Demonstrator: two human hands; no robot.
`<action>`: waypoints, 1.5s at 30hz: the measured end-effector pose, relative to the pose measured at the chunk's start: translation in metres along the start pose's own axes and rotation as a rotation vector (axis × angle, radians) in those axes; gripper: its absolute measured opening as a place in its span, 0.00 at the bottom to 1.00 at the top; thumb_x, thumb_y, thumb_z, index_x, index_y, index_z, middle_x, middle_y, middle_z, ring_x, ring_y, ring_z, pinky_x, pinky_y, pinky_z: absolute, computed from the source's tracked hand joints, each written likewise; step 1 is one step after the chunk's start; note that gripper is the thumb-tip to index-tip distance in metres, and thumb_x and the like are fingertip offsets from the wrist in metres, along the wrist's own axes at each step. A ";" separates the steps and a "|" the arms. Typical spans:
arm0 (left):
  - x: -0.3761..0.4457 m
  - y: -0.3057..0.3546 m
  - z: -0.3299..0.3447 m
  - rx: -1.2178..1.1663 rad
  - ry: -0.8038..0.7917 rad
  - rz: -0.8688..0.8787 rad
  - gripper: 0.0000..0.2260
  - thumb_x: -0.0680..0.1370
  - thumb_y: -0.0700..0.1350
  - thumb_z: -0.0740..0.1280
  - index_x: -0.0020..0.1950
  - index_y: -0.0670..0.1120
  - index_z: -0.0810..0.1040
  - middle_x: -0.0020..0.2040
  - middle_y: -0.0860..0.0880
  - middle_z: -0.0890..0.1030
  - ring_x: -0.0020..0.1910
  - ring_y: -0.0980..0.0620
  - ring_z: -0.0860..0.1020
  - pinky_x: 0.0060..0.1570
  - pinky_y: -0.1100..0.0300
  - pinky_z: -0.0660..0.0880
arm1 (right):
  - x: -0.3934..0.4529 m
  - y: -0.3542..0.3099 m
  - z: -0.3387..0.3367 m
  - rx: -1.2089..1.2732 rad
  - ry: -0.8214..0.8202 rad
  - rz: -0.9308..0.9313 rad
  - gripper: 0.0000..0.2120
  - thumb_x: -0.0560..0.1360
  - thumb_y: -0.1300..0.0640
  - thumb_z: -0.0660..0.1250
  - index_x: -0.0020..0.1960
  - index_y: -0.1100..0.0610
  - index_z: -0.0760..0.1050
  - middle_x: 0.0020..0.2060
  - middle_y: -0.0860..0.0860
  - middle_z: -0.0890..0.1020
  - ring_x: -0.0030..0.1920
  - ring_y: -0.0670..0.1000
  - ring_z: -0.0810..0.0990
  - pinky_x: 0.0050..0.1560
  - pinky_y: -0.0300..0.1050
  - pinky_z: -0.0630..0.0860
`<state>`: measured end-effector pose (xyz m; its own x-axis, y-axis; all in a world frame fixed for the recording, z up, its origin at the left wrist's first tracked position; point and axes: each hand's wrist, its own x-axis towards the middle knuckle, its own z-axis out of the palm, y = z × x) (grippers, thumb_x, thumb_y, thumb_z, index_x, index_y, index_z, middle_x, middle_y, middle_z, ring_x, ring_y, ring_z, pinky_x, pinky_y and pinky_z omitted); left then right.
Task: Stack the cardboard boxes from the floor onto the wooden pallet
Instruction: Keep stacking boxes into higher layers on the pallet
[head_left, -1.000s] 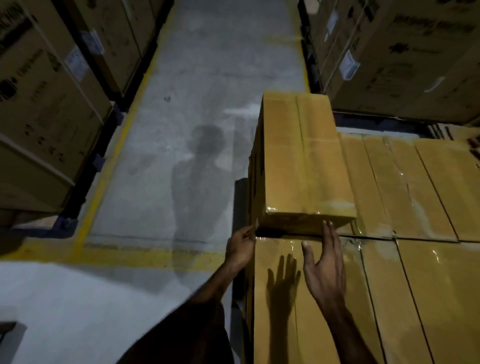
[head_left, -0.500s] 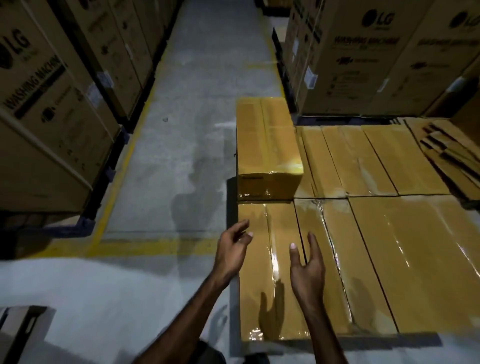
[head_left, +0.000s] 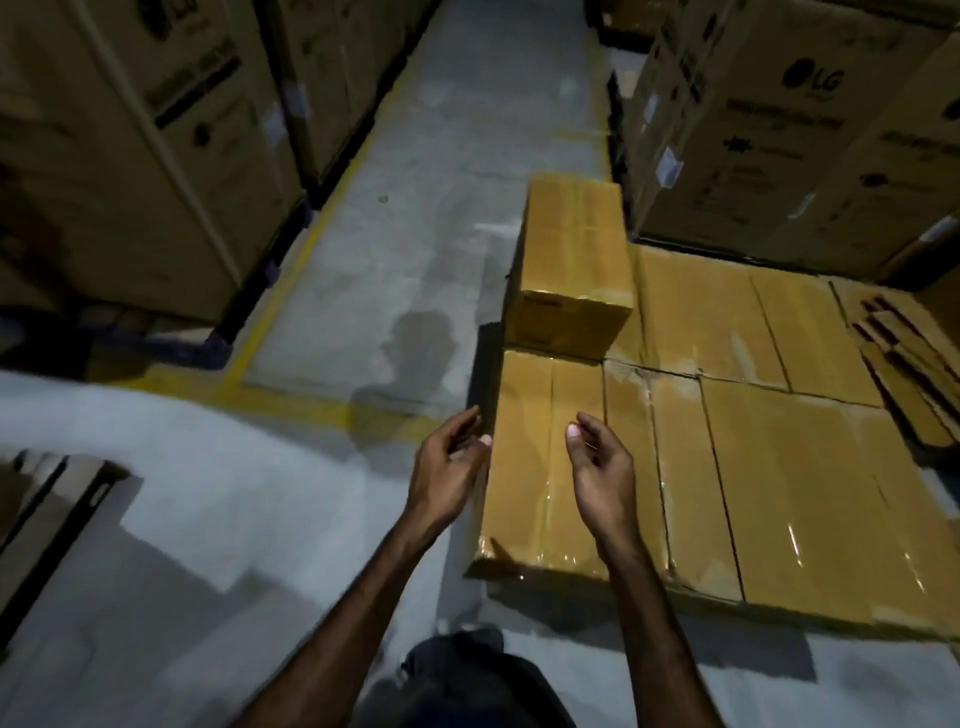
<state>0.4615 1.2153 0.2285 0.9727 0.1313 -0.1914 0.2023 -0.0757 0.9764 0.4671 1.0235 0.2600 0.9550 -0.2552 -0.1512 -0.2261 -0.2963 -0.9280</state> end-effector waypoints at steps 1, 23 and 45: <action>-0.017 -0.004 -0.013 -0.015 0.030 -0.011 0.22 0.83 0.44 0.70 0.77 0.49 0.75 0.71 0.54 0.79 0.68 0.58 0.78 0.68 0.59 0.75 | -0.012 -0.002 0.003 -0.006 -0.047 -0.020 0.19 0.84 0.51 0.67 0.74 0.50 0.75 0.61 0.41 0.80 0.57 0.34 0.77 0.59 0.37 0.74; -0.449 -0.123 -0.046 -0.393 1.413 -0.402 0.20 0.82 0.41 0.71 0.74 0.42 0.76 0.65 0.45 0.82 0.66 0.48 0.80 0.65 0.56 0.77 | -0.275 0.046 0.131 -0.308 -1.460 -0.362 0.18 0.83 0.48 0.69 0.71 0.52 0.79 0.65 0.48 0.83 0.65 0.48 0.80 0.69 0.61 0.77; -0.610 -0.154 0.023 -0.427 1.628 -0.386 0.22 0.84 0.48 0.69 0.78 0.48 0.74 0.70 0.49 0.80 0.68 0.51 0.78 0.66 0.47 0.77 | -0.405 0.092 0.085 -0.416 -1.619 -0.400 0.21 0.83 0.45 0.69 0.73 0.52 0.77 0.66 0.48 0.83 0.66 0.48 0.81 0.70 0.61 0.77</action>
<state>-0.1605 1.1239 0.1924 -0.2806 0.8833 -0.3755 0.0737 0.4099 0.9091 0.0757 1.1782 0.2073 0.1079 0.9283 -0.3559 0.2753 -0.3719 -0.8865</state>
